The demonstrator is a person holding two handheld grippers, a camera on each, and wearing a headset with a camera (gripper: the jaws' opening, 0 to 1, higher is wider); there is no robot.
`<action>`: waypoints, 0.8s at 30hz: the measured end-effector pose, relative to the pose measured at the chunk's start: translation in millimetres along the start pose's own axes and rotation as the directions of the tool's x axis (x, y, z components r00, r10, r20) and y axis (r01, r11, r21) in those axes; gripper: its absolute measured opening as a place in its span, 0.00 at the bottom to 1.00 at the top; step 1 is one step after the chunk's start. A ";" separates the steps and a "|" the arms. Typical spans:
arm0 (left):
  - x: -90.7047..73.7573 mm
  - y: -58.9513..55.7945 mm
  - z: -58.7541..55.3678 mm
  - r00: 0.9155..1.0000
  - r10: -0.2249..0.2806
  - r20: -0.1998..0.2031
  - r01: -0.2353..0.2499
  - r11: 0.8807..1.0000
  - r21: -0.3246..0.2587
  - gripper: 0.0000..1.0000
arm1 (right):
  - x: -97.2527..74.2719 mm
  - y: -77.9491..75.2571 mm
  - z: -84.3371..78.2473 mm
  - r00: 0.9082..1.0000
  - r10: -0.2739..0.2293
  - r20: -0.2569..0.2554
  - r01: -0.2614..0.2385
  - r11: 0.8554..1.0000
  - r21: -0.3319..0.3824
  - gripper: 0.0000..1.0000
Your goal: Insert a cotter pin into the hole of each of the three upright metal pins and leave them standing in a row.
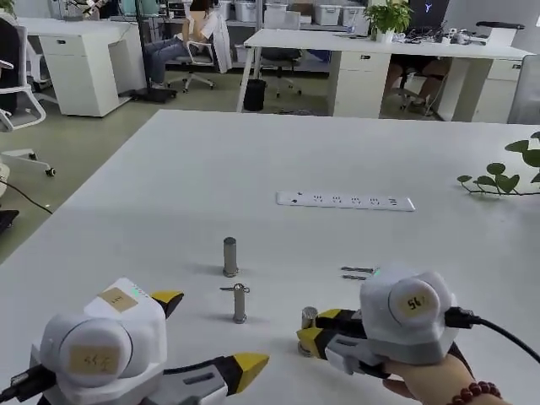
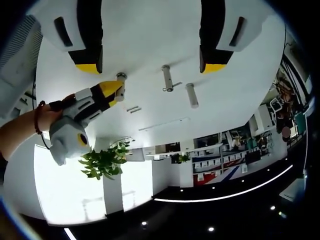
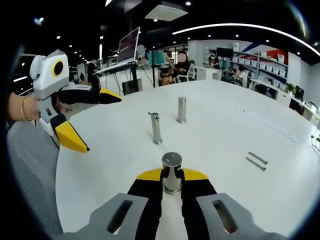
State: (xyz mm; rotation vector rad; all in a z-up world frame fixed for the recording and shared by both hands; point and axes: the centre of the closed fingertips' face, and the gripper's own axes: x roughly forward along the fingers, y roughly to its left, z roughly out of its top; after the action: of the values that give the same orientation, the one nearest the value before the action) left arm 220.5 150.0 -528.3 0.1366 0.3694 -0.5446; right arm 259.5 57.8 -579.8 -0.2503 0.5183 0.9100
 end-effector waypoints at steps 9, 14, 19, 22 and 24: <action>-0.4 1.2 -2.8 1.000 0.001 -0.008 -0.001 1.000 0.002 0.79 | -1.2 -0.1 -0.6 1.000 0.009 -0.003 -0.009 1.000 -0.025 0.08; 0.2 -2.7 -3.5 1.000 -0.013 -0.010 0.013 1.000 0.028 0.82 | -1.2 0.3 -0.6 1.000 0.011 -0.011 -0.012 0.999 -0.034 0.09; 0.3 -4.7 -3.9 1.000 -0.017 -0.013 0.017 0.999 0.043 0.83 | -4.2 0.6 1.3 1.000 0.020 0.006 -0.020 1.000 -0.002 0.12; 0.2 -4.4 -3.6 1.000 -0.016 -0.013 0.017 0.999 0.042 0.85 | -8.7 0.3 4.4 1.000 0.022 0.013 -0.022 1.000 -0.005 0.14; 0.0 -3.4 -4.1 1.000 -0.014 -0.016 0.015 0.999 0.029 0.86 | -11.9 0.4 7.1 0.999 0.027 0.016 -0.027 1.000 -0.013 0.16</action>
State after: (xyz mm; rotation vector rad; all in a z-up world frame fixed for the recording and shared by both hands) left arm 217.4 148.0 -532.3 0.1662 0.3781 -0.5635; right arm 255.4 52.8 -567.4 -0.2474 0.5020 0.9411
